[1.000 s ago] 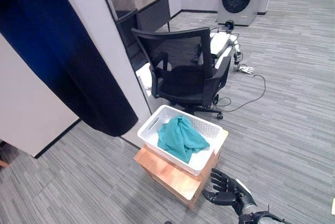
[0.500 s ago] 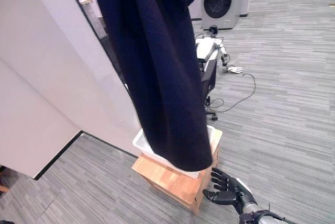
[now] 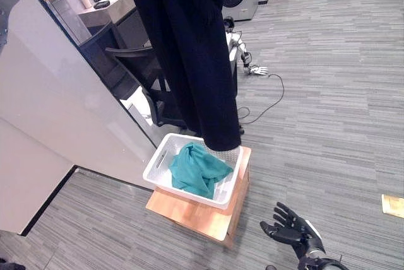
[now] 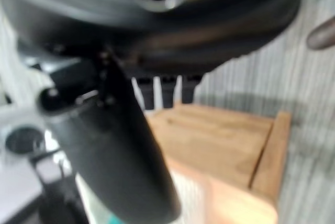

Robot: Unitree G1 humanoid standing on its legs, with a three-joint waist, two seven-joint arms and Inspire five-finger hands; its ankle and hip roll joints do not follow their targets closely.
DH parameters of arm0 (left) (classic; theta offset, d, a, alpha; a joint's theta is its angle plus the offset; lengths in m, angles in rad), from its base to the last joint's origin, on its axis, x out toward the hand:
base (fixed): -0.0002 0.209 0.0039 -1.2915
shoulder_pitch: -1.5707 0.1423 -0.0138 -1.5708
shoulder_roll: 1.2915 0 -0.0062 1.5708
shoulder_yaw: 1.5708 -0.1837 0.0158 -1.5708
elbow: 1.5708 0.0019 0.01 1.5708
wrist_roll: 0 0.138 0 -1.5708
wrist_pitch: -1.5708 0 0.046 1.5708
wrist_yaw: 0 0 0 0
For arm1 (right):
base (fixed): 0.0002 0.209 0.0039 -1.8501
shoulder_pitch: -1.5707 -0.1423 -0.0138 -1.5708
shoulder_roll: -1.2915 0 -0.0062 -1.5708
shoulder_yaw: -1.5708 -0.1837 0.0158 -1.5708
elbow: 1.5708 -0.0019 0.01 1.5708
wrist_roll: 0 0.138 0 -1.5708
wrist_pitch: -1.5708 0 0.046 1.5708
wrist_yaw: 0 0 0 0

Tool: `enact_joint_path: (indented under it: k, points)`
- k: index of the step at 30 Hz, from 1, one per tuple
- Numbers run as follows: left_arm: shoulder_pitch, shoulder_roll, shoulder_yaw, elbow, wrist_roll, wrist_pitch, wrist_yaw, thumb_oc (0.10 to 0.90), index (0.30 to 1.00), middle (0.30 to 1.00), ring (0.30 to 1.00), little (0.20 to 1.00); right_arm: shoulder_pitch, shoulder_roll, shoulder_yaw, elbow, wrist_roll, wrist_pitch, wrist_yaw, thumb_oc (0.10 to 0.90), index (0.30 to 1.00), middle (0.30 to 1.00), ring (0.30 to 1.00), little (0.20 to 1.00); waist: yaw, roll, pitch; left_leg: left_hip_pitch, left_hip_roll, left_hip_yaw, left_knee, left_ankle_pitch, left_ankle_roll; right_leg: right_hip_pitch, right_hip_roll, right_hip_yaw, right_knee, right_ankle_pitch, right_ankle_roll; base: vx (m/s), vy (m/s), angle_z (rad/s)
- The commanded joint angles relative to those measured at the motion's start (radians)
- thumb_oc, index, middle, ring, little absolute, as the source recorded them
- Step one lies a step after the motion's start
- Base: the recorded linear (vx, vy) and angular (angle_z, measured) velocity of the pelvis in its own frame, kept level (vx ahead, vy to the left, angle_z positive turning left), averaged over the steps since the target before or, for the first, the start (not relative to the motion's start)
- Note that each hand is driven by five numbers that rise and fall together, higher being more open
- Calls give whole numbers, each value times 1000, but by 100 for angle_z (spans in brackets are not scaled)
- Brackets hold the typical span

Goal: Pick up bed clothes into laundry basket.

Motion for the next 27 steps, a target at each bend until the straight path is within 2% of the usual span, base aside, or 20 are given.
enact_joint_path:
  k: [1, 3, 4, 5, 7, 13, 22, 27]
  points:
    - [-110, 28, 126, 198, -25, -17, 38, 400, 300, 300, 300, 300, -33, -15, -62, 18, 54, -102, -54, 800, 900, 900, 900, 900, 5, -11, -21, 97, 68, 18, 3, -85, -65, -22, 9, -20, 2, 9, 34, 0, 0, 0]
    - [-104, 21, 130, 202, -27, -19, 39, 400, 300, 300, 300, 300, -43, -14, -89, 76, 64, -110, -83, 800, 900, 900, 900, 900, 4, -12, -21, 98, 68, 16, 3, -87, -66, -20, 9, -20, 2, 8, 34, 0, 0, 0]
    - [-92, 5, 140, 205, -39, -21, 42, 400, 300, 300, 300, 300, -71, -18, -123, 214, 81, -117, -124, 800, 900, 900, 900, 900, 2, -11, -18, 99, 66, 13, 3, -89, -65, -18, 9, -19, 2, 7, 33, 0, 0, 0]
    - [-90, 5, 144, 205, -38, -22, 42, 400, 300, 300, 300, 300, -77, -21, -123, 224, 83, -122, -121, 800, 900, 900, 900, 900, 3, -9, -16, 100, 66, 13, 3, -89, -65, -18, 9, -19, 2, 6, 33, 0, 0, 0]
    - [-95, -17, 140, 217, -57, -25, 44, 400, 300, 300, 300, 300, -121, -47, -131, 460, 67, -99, -156, 800, 900, 900, 900, 900, 4, -6, -10, 99, 65, 9, 3, -91, -66, -18, 9, -21, 2, 6, 30, 7, 2, 4]
    - [-106, -19, 135, 268, -70, -23, 38, 400, 300, 300, 300, 300, -135, -62, -109, 740, 46, -55, -131, 800, 900, 900, 900, 900, 5, 7, 1, 96, 63, 9, 3, -91, -65, -21, 10, -17, 2, 6, 29, 10, 4, 1]
    - [-50, -33, 189, 320, -68, -15, 38, 400, 300, 300, 300, 300, -146, -53, -77, 731, 40, -56, -115, 800, 900, 900, 900, 900, -7, 7, 19, 98, 62, 22, 3, -95, -64, -26, 10, -6, 2, 6, 28, 9, 8, -4]
    - [21, -47, 240, 299, -62, -14, 35, 400, 300, 300, 300, 300, -141, -50, -55, 693, 17, -58, -116, 800, 900, 900, 900, 900, -7, -5, 28, 101, 62, 25, 3, -98, -61, -26, 11, -1, 2, 6, 28, 4, 4, -2]
